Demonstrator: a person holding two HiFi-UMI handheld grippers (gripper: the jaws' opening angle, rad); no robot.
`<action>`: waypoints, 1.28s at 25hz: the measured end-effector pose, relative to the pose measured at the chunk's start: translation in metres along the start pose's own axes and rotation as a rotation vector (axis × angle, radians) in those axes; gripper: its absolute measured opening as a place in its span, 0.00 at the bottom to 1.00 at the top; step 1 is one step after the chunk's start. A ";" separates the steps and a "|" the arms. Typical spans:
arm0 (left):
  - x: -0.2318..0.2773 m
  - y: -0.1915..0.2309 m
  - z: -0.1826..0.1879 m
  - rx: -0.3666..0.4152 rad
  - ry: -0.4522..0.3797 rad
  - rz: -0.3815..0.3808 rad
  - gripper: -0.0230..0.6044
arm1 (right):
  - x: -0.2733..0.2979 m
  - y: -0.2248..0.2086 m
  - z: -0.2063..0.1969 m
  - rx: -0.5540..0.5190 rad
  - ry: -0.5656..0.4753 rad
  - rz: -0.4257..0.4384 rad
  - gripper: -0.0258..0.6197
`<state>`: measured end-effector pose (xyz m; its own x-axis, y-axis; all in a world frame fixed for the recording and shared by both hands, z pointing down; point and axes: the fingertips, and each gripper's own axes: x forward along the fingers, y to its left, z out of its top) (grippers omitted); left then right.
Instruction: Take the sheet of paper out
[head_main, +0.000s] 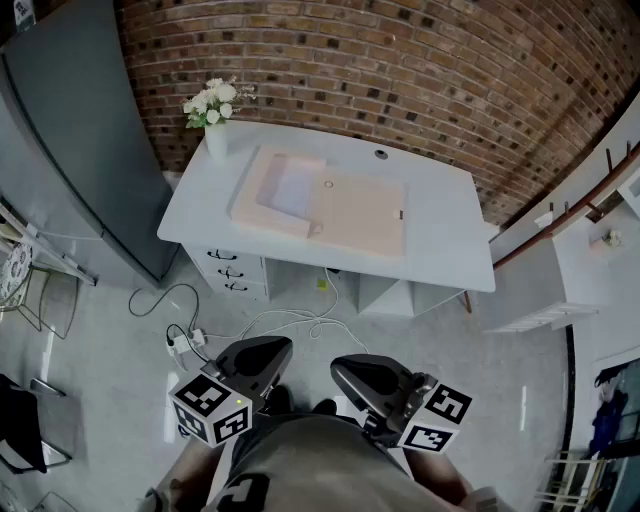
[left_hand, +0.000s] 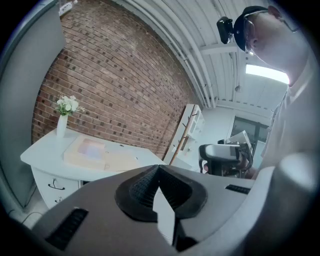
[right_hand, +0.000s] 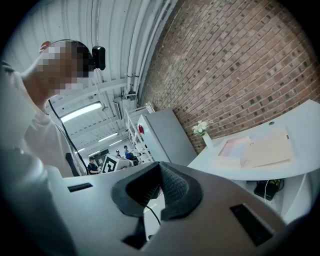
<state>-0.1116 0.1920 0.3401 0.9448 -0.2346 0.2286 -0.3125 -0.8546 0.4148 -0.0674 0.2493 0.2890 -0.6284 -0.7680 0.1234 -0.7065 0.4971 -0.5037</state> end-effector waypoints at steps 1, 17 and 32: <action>-0.003 0.003 0.002 0.004 -0.009 0.002 0.06 | 0.003 0.002 0.000 -0.009 0.002 0.000 0.08; -0.035 0.028 0.011 0.040 -0.037 0.023 0.06 | 0.024 0.020 -0.008 -0.032 0.044 -0.024 0.08; -0.048 0.032 -0.012 0.011 0.011 -0.047 0.06 | 0.048 0.032 -0.028 -0.029 0.117 -0.042 0.08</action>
<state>-0.1685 0.1813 0.3526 0.9574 -0.1884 0.2189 -0.2661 -0.8699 0.4153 -0.1290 0.2395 0.3028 -0.6308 -0.7366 0.2440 -0.7409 0.4783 -0.4715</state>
